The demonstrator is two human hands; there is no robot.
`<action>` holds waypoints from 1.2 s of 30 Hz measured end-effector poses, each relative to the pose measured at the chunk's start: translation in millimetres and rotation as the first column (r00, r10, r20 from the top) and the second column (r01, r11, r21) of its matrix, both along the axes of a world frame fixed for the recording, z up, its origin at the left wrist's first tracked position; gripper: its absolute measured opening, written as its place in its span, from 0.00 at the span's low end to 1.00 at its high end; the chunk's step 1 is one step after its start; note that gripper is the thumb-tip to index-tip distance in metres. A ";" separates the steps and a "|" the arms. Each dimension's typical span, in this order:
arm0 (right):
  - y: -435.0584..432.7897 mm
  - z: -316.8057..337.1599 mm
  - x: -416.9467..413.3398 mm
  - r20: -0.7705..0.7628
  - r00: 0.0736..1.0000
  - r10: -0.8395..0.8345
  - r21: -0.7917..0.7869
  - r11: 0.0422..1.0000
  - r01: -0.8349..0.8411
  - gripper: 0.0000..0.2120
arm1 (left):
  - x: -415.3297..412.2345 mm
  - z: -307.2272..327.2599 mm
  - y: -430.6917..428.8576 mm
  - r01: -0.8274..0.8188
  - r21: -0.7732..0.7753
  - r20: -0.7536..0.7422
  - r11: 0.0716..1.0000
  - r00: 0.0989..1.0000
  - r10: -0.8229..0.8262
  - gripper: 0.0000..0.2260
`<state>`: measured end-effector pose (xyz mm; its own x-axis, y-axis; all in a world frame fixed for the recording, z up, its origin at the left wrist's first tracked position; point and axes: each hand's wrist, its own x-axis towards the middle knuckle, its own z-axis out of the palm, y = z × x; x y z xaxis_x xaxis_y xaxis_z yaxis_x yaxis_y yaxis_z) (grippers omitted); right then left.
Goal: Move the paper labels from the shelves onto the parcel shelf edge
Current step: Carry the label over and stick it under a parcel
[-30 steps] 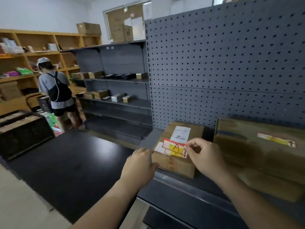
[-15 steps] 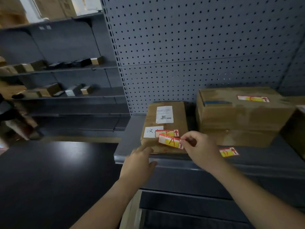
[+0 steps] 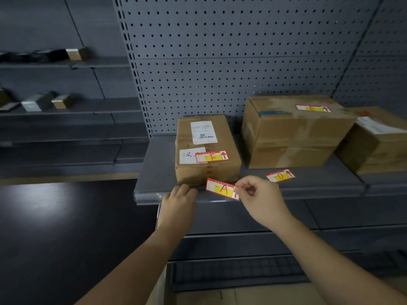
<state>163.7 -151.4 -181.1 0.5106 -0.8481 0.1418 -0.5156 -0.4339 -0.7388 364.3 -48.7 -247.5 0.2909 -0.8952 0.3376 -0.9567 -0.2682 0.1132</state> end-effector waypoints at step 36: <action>-29.4 -26.3 28.2 -0.073 0.984 0.160 -0.016 0.987 -0.161 0.05 | 28.8 -36.8 1.8 0.298 -0.284 0.080 0.912 0.955 -0.287 0.06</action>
